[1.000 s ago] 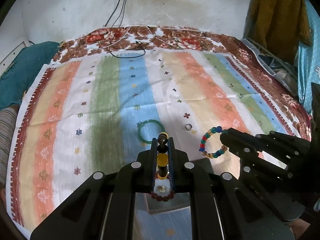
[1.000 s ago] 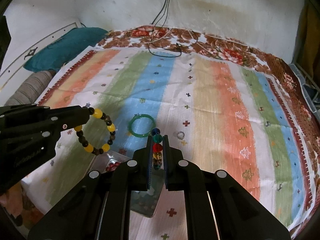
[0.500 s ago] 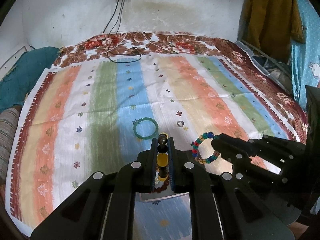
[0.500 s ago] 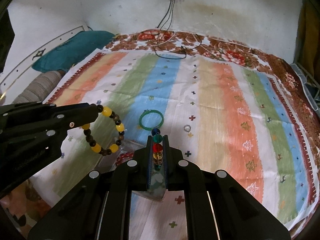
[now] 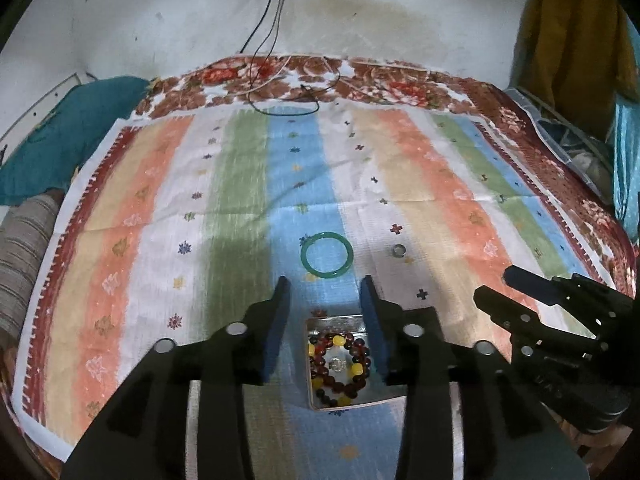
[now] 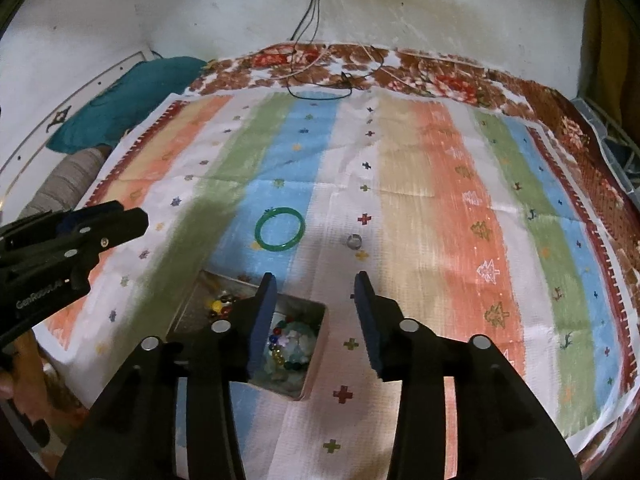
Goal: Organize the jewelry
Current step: 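Move both tools toward the green bangle and small silver ring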
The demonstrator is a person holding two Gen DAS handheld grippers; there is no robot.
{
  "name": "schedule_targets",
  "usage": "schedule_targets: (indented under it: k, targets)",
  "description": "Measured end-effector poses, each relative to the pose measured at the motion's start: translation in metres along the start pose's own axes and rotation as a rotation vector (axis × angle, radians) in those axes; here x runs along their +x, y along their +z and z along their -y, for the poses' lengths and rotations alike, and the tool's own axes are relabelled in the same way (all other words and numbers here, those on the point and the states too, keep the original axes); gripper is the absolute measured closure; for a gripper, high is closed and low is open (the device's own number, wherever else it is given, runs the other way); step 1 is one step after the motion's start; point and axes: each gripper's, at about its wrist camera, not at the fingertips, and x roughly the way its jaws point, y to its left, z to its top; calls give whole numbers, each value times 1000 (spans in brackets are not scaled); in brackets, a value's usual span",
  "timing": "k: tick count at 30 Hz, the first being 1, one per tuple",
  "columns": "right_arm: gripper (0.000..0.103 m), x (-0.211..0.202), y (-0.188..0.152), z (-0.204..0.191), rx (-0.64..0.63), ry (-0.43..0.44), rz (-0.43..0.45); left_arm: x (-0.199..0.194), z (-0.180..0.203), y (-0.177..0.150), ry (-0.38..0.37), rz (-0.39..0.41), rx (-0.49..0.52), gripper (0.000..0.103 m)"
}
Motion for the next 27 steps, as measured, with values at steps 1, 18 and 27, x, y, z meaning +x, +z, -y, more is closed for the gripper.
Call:
schedule_targets:
  k: [1,18,27]
  targets:
    - [56,2,2,2,3,0,-5,3,-2,1,-1,-7,-13,54]
    - [38,48,19,8,-5,-21,-110,59,-17,18,-26,-129,-80,30]
    - [31,73,29,17,28,-22,-140,90,-17,27,-4,-158,-79,22]
